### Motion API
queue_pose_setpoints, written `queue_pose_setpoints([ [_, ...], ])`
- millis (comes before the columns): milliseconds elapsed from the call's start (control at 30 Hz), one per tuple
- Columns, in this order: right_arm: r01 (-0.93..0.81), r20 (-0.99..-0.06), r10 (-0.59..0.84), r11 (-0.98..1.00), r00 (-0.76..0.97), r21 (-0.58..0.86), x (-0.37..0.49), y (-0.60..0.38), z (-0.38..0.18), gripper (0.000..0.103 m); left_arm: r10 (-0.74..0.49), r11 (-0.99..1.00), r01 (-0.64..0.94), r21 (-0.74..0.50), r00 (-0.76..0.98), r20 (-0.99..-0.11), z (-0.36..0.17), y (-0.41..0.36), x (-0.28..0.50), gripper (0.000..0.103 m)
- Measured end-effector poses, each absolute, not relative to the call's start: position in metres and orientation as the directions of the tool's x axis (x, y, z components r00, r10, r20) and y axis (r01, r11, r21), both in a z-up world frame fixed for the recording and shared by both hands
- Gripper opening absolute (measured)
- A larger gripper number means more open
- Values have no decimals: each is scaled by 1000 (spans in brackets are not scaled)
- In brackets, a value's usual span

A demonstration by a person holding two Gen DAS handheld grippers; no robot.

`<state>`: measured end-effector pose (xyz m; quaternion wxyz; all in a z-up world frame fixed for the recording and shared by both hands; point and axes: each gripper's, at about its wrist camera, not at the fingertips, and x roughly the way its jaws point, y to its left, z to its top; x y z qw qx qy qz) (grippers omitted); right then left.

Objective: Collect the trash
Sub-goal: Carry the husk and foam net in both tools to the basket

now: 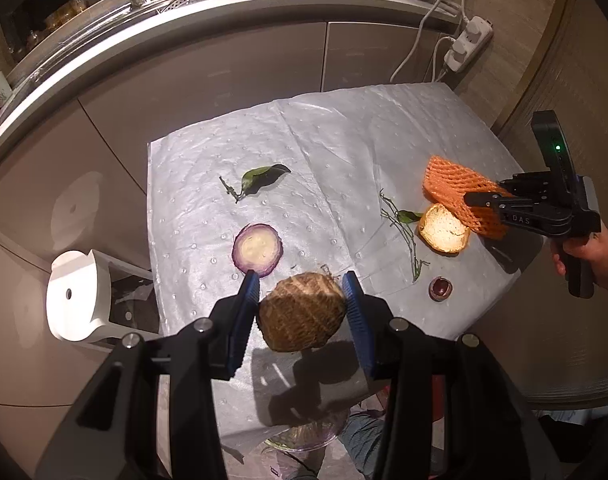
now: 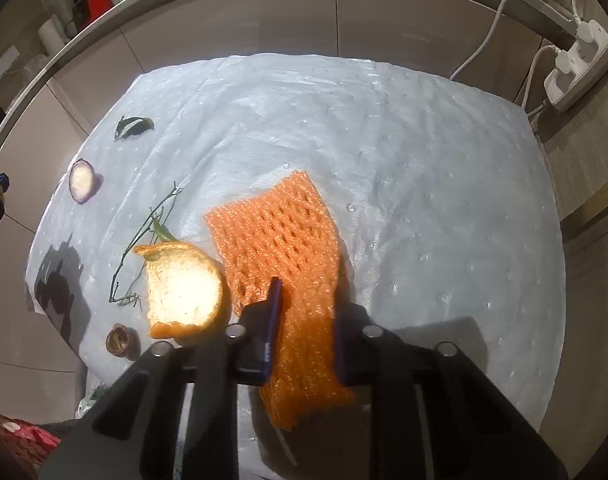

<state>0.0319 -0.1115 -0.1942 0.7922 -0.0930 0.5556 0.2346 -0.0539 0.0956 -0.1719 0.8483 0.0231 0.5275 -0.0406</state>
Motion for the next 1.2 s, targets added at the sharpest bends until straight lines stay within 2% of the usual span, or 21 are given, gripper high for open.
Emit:
queue_pose_setpoints([
  [133, -428, -910, 294, 891, 292, 150, 27, -119, -178, 13, -64, 995, 97, -22, 456, -888, -160, 101, -62, 42],
  [267, -381, -880, 297, 913, 371, 148, 4, -124, -136, 13, -98, 990, 133, -39, 475, -875, -140, 107, -81, 42],
  [467, -329, -816, 329, 927, 475, 183, -81, -112, -57, 13, -145, 972, 231, -26, 510, -848, -98, 116, -138, 42],
  [700, -268, -793, 331, 938, 512, 218, -197, -74, -14, 13, -182, 935, 355, -2, 477, -860, -88, 119, -219, 42],
  [967, -154, -802, 296, 955, 518, 253, -287, -42, -13, 14, -223, 882, 470, -24, 371, -902, -131, 115, -277, 42],
  [1100, -113, -822, 281, 959, 496, 259, -307, -33, -22, 15, -202, 867, 497, -30, 296, -933, -186, 112, -284, 42],
  [1200, -79, -843, 274, 960, 463, 269, -314, -29, -40, 15, -167, 853, 521, -23, 231, -958, -249, 106, -284, 42],
])
